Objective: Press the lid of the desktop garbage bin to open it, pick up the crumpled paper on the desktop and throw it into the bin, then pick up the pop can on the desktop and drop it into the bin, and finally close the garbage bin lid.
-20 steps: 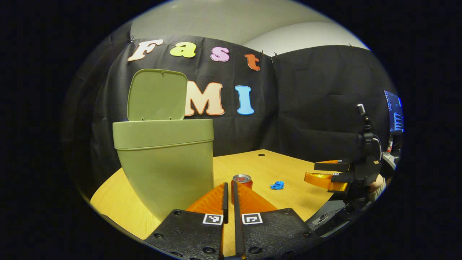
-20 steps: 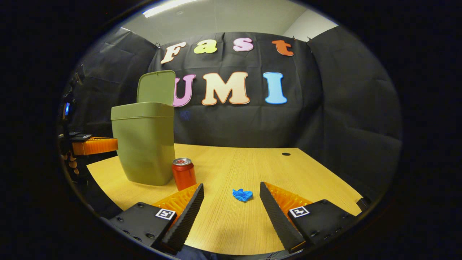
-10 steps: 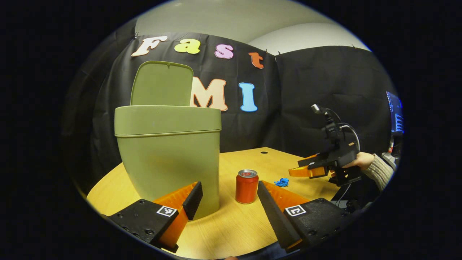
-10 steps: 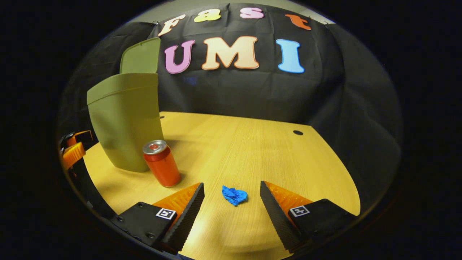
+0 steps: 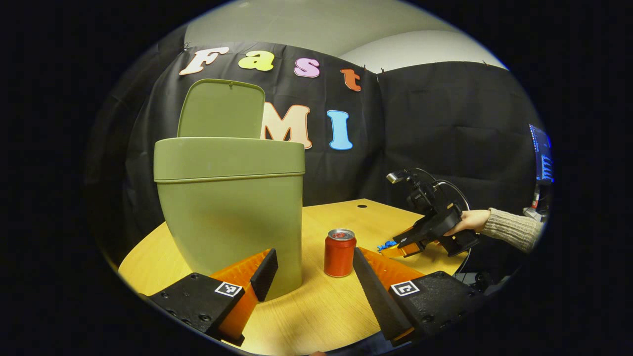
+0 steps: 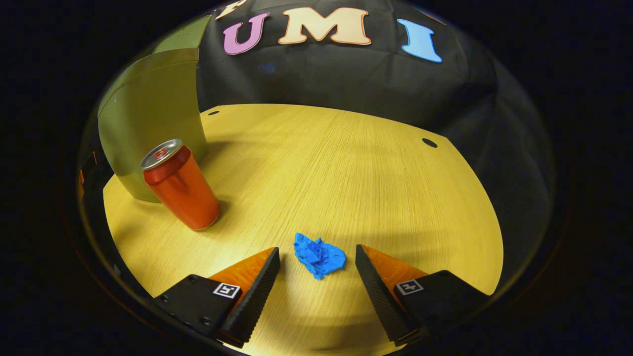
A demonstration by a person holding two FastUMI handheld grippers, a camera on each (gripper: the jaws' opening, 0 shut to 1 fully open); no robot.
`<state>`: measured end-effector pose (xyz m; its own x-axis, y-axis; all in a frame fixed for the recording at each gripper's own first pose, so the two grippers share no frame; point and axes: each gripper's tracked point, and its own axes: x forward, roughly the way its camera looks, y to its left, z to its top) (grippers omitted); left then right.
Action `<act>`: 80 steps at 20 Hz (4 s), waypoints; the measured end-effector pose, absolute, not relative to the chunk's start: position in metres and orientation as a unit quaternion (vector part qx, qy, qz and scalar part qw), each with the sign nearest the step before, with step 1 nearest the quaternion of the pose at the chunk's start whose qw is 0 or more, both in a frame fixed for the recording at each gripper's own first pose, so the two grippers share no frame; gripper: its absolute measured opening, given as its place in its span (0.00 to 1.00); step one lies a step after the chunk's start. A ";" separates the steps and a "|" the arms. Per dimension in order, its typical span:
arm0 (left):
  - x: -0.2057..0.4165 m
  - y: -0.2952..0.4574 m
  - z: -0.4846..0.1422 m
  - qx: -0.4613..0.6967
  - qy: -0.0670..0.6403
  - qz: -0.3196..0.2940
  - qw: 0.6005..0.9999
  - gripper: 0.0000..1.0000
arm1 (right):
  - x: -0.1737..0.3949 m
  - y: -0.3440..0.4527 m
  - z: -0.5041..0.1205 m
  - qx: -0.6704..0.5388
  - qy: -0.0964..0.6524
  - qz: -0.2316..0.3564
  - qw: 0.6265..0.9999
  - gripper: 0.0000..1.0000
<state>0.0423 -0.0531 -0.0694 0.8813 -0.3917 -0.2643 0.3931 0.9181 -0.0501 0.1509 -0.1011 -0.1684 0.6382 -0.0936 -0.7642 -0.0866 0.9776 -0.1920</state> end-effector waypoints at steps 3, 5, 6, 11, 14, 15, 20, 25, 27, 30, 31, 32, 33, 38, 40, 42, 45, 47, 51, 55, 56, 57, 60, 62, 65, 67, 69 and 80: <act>0.043 -0.054 -0.070 0.003 0.137 -0.205 0.969 0.93 | 0.155 -0.098 -0.171 -0.093 0.435 0.000 0.896 0.94; 0.043 -0.054 -0.071 0.001 0.139 -0.205 0.969 0.93 | 0.153 -0.097 -0.171 -0.083 0.440 0.004 0.894 0.64; 0.044 -0.054 -0.073 0.000 0.140 -0.205 0.969 0.93 | 0.154 -0.095 -0.169 -0.079 0.435 0.002 0.897 0.48; 0.042 -0.056 -0.076 -0.005 0.148 -0.209 0.967 0.93 | 0.156 -0.085 -0.143 -0.058 0.415 0.007 0.908 0.21; 0.038 -0.060 -0.075 -0.010 0.147 -0.214 0.966 0.93 | 0.162 -0.067 -0.098 -0.057 0.385 0.027 0.921 0.21; 0.037 -0.063 -0.075 -0.011 0.150 -0.217 0.965 0.93 | 0.166 -0.057 -0.077 -0.053 0.373 0.036 0.926 0.17; 0.031 -0.072 -0.079 -0.012 0.159 -0.234 0.959 0.93 | 0.180 0.005 0.029 -0.100 0.295 0.079 0.947 0.21; 0.028 -0.075 -0.076 -0.017 0.160 -0.244 0.956 0.93 | 0.205 0.125 0.106 -0.086 0.236 0.192 0.949 0.21; 0.027 -0.074 -0.072 -0.016 0.156 -0.246 0.956 0.93 | 0.206 0.165 0.114 -0.088 0.234 0.225 0.942 0.21; 0.029 -0.069 -0.069 -0.015 0.153 -0.244 0.958 0.93 | 0.213 0.206 0.102 -0.108 0.239 0.256 0.930 0.21; 0.029 -0.069 -0.068 -0.017 0.152 -0.243 0.958 0.93 | 0.213 0.217 0.097 -0.111 0.244 0.264 0.926 0.21; 0.030 -0.068 -0.068 -0.019 0.152 -0.244 0.958 0.93 | 0.217 0.224 0.091 -0.113 0.250 0.271 0.923 0.21; 0.029 -0.067 -0.067 -0.021 0.151 -0.243 0.958 0.92 | 0.221 0.229 0.083 -0.116 0.256 0.275 0.920 0.21; 0.030 -0.064 -0.064 -0.022 0.148 -0.241 0.959 0.93 | 0.220 0.234 0.067 -0.122 0.270 0.278 0.914 0.43; 0.031 -0.066 -0.068 -0.025 0.153 -0.244 0.957 0.91 | 0.220 0.229 0.074 -0.126 0.258 0.273 0.918 0.61; 0.029 -0.071 -0.070 -0.029 0.159 -0.251 0.954 0.91 | 0.224 0.214 0.085 -0.131 0.238 0.262 0.926 0.95; 0.023 -0.084 -0.075 -0.033 0.168 -0.267 0.949 0.91 | 0.218 0.175 0.100 -0.130 0.210 0.237 0.940 0.98; 0.021 -0.094 -0.080 -0.030 0.171 -0.275 0.946 0.91 | 0.212 0.138 0.107 -0.126 0.193 0.212 0.950 0.99; 0.028 -0.114 -0.098 -0.020 0.187 -0.276 0.943 0.91 | 0.195 0.058 0.107 -0.124 0.170 0.148 0.966 0.98; 0.046 -0.126 -0.116 -0.019 0.207 -0.266 0.941 0.91 | 0.168 -0.011 0.090 -0.133 0.129 0.082 0.979 0.98; 0.052 -0.127 -0.122 -0.017 0.212 -0.261 0.941 0.92 | 0.160 -0.023 0.084 -0.137 0.120 0.072 0.981 0.98; 0.059 -0.128 -0.127 -0.015 0.218 -0.257 0.941 0.92 | 0.153 -0.033 0.075 -0.135 0.114 0.064 0.982 0.98; 0.074 -0.137 -0.140 -0.008 0.234 -0.251 0.939 0.91 | 0.136 -0.057 0.046 -0.120 0.114 0.048 0.985 0.98; 0.084 -0.140 -0.148 -0.001 0.242 -0.242 0.940 0.91 | 0.128 -0.071 0.029 -0.120 0.118 0.036 0.985 0.98; 0.100 -0.140 -0.162 0.010 0.253 -0.212 0.944 0.92 | 0.121 -0.087 0.007 -0.128 0.122 0.018 0.984 0.98; 0.108 -0.144 -0.170 0.021 0.259 -0.207 0.943 0.91 | 0.117 -0.095 -0.004 -0.127 0.123 0.013 0.984 0.98; 0.113 -0.147 -0.178 0.031 0.269 -0.205 0.941 0.92 | 0.113 -0.101 -0.013 -0.123 0.126 0.012 0.984 0.98; 0.139 -0.148 -0.189 0.027 0.290 -0.177 0.940 0.77 | 0.107 -0.135 -0.027 -0.081 0.132 -0.001 0.988 0.98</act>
<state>0.1387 -0.1476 -0.1887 0.7690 -0.3161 -0.5557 0.3479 0.9361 -0.0512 0.1066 -0.1355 -0.0269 0.9653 -0.0230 -0.2600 -0.0196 0.9869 -0.1603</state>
